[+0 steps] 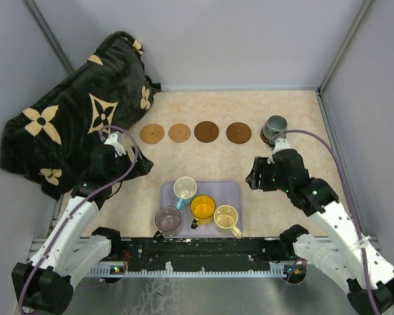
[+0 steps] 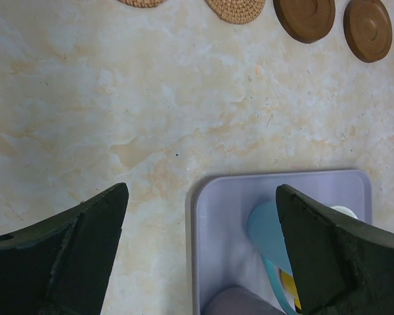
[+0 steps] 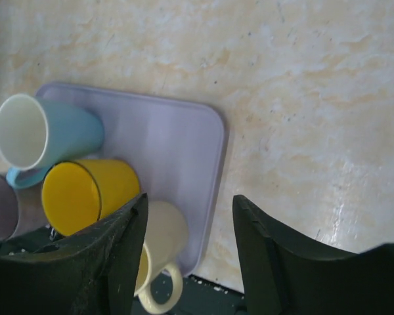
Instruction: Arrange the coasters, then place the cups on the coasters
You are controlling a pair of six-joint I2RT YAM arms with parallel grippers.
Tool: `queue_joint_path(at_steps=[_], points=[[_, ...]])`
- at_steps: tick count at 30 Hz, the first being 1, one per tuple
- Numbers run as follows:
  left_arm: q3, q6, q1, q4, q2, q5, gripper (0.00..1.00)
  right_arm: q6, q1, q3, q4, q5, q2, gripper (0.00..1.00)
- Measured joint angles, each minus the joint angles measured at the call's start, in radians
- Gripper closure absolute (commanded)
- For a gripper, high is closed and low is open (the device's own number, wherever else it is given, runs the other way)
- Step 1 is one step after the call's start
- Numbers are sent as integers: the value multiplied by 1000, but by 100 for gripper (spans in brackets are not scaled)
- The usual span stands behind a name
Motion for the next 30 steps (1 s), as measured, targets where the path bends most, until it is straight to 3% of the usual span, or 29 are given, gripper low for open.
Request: queue_joint_path(at_steps=[12,21,30], points=[[-10,-3,0,-3,-2,14,0,95,61,-61,-288,-75,-282,44],[-14,-27,0,-10,-12,14,0,53,61,-62,-346,-178,-279,43],[-23,-40,0,-5,17,20,0,38,80,-77,-296,-220,-169,47]])
